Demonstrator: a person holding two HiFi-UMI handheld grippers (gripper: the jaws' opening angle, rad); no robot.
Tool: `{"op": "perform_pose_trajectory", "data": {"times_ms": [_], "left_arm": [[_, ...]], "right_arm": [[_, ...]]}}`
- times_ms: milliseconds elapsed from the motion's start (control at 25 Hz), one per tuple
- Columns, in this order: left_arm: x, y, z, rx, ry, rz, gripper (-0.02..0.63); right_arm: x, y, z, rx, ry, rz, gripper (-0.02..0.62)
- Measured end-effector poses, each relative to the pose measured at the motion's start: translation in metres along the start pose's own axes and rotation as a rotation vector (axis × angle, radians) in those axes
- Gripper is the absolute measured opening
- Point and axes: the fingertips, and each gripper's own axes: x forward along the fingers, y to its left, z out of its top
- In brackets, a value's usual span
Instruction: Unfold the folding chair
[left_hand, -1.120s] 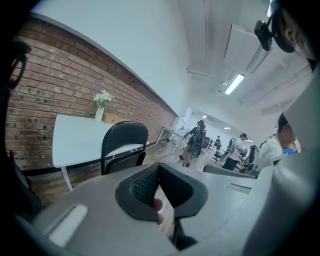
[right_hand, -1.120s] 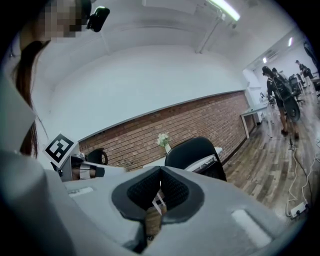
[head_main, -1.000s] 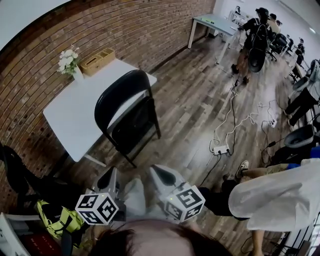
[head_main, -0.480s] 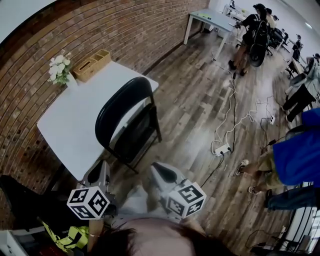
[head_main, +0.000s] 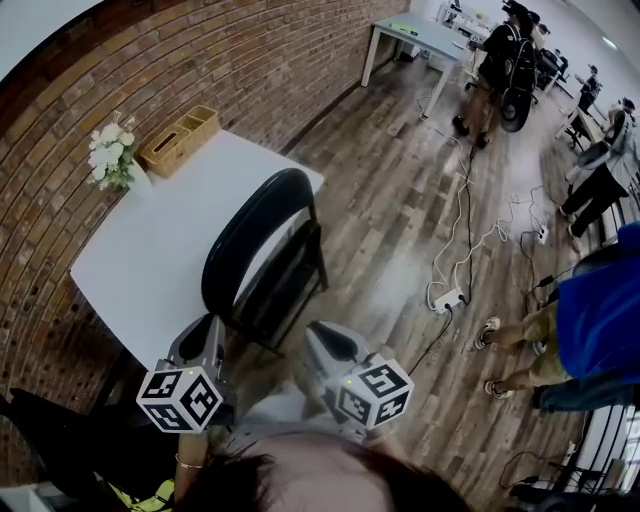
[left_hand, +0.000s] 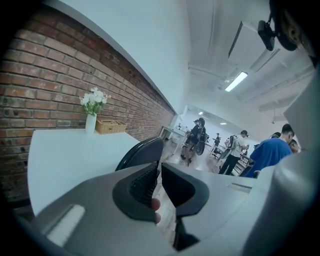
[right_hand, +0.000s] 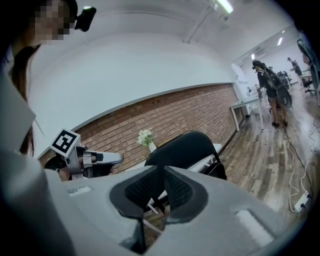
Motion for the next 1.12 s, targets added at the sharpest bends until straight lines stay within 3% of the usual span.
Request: {"op": "perform_pose_trajectory", "data": {"times_ms": [480, 1120], "left_arm": [[0.057, 0.042, 0.039, 0.062, 0.045, -0.068, 0.06], [0.146, 0.056, 0.071, 0.129, 0.143, -0.076, 0.14]], "right_arm": [[0.06, -0.033, 0.003, 0.096, 0.009, -0.084, 0.051], [0.134, -0.11, 0.003, 0.163, 0.131, -0.061, 0.101]]}}
